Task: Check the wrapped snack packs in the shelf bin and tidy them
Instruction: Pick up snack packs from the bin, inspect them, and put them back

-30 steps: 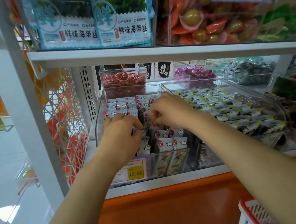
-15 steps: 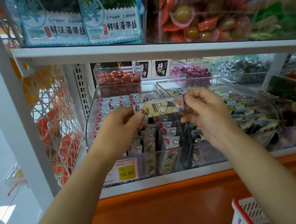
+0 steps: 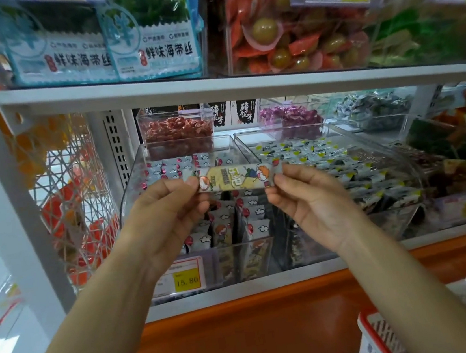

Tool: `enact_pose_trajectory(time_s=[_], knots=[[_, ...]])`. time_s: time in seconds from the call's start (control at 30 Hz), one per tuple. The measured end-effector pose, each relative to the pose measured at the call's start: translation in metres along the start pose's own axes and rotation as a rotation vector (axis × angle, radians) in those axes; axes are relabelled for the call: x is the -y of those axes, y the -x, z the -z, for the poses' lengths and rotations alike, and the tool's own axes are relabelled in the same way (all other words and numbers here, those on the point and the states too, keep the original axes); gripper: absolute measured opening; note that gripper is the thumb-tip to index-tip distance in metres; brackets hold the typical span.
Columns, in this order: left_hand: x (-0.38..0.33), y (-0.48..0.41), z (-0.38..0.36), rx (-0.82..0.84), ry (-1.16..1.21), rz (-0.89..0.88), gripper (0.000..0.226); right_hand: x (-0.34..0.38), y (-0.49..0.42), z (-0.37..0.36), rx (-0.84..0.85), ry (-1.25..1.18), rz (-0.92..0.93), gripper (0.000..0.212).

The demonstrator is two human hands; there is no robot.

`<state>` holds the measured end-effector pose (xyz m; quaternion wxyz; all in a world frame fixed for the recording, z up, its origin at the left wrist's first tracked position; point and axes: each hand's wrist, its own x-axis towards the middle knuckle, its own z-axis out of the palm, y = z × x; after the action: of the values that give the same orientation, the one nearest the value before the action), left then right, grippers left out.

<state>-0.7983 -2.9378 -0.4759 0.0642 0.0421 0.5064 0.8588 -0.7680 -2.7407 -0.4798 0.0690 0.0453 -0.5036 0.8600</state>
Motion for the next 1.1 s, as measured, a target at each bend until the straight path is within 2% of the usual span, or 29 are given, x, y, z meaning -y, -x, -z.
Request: enact_pose_trajectory(time_s=[0.13, 0.23, 0.37, 0.47, 0.57, 0.6, 0.7, 0.9, 1.1], knots=[[0.001, 0.001, -0.001, 0.068, -0.016, 0.023, 0.012, -0.003, -0.002, 0.000, -0.138, -0.086, 0.018, 0.013], [0.002, 0.003, -0.004, 0.069, -0.122, -0.022, 0.014, -0.004, -0.003, 0.001, -0.219, 0.057, 0.118, 0.011], [0.002, 0.004, -0.002, 0.048, -0.437, -0.183, 0.012, -0.005, 0.001, 0.003, -0.150, 0.338, 0.204, 0.013], [0.000, 0.006, -0.002, 0.096, -0.403, -0.145, 0.005, -0.007, 0.001, 0.005, -0.165, 0.426, 0.253, 0.008], [0.001, 0.008, -0.003, 0.130, -0.416, -0.118, 0.035, -0.007, -0.001, 0.004, -0.131, 0.486, 0.276, 0.013], [0.001, 0.008, -0.004, 0.117, -0.455, -0.132, 0.038, -0.008, 0.000, 0.004, -0.106, 0.516, 0.273, 0.018], [0.000, 0.008, -0.004, 0.108, -0.543, -0.160, 0.028, -0.010, 0.001, 0.003, -0.058, 0.535, 0.253, 0.023], [-0.003, 0.015, -0.005, 0.173, -0.641, -0.205, 0.030, -0.007, 0.001, 0.001, -0.122, 0.508, 0.253, 0.022], [-0.001, 0.018, -0.011, 0.205, -0.753, -0.237, 0.030, -0.007, 0.002, 0.001, -0.248, 0.741, 0.341, 0.020]])
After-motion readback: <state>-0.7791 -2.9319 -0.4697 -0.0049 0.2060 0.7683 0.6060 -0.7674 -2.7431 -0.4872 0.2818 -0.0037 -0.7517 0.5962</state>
